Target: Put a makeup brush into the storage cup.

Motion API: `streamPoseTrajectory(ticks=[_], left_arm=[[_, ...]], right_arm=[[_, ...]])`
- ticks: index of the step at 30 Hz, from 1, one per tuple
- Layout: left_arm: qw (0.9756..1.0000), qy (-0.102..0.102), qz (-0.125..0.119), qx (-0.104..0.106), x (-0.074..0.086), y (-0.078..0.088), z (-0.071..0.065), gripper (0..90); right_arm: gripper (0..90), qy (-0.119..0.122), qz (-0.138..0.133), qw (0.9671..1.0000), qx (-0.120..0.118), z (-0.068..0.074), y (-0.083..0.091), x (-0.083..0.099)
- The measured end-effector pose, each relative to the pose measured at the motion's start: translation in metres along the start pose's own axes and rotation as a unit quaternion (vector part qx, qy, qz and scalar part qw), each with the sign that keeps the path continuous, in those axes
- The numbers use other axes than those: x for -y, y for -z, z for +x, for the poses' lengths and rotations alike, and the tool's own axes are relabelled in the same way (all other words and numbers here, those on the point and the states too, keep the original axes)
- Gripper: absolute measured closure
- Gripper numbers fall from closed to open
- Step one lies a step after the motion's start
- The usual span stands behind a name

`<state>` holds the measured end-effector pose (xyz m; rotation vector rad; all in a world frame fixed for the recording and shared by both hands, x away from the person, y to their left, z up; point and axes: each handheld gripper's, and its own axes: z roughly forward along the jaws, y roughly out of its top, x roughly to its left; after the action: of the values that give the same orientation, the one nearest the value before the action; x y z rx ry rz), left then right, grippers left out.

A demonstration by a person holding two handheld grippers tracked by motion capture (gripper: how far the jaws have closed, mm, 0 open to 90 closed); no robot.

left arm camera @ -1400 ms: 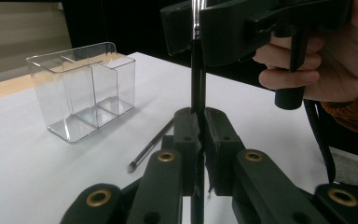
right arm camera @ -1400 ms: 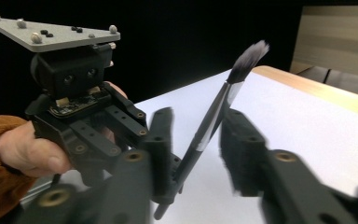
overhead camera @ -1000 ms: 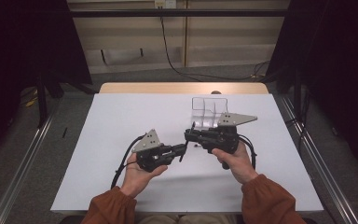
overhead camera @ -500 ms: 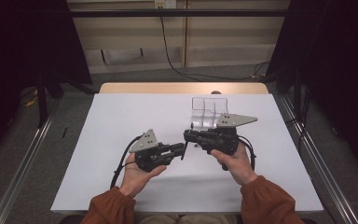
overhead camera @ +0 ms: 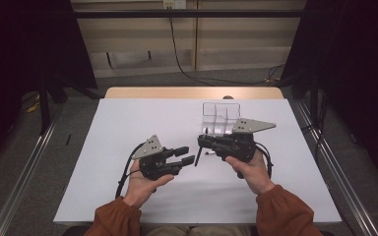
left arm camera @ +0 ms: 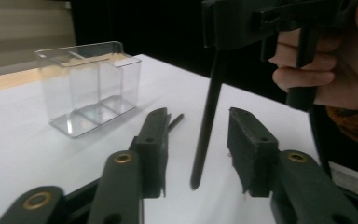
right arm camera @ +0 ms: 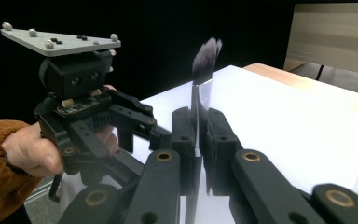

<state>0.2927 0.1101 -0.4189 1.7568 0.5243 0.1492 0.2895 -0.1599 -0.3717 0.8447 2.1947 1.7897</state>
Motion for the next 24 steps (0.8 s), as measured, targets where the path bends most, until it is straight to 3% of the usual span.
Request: streamPoseTrajectory(ticks=[6,10,14,17,19,24], left_arm=[[0.9995,0.003,-0.005,-0.030,0.000,0.011,0.007,39.6],[0.9986,-0.011,0.011,-0.051,-0.001,0.015,0.009,22.5],[0.9977,-0.005,0.018,-0.065,-0.002,0.022,0.014,12.6],[0.9971,0.008,0.009,-0.075,-0.002,0.031,0.018,7.4],[0.9973,0.004,0.002,-0.074,-0.002,0.036,0.022,4.5],[0.9956,0.011,0.003,-0.093,0.000,0.047,0.029,4.1]], right_arm=[[83.9,0.000,0.001,1.0000,0.007,-0.003,0.002,0.001],[83.9,-0.001,0.000,0.9999,0.016,-0.006,0.004,0.001],[83.9,-0.003,-0.003,0.9997,0.023,-0.008,0.008,0.001],[83.9,-0.001,-0.002,0.9996,0.026,-0.008,0.009,0.001],[83.9,0.000,-0.002,0.9996,0.028,-0.009,0.009,0.001],[83.9,0.001,0.002,0.9992,0.039,-0.012,0.010,0.001]])
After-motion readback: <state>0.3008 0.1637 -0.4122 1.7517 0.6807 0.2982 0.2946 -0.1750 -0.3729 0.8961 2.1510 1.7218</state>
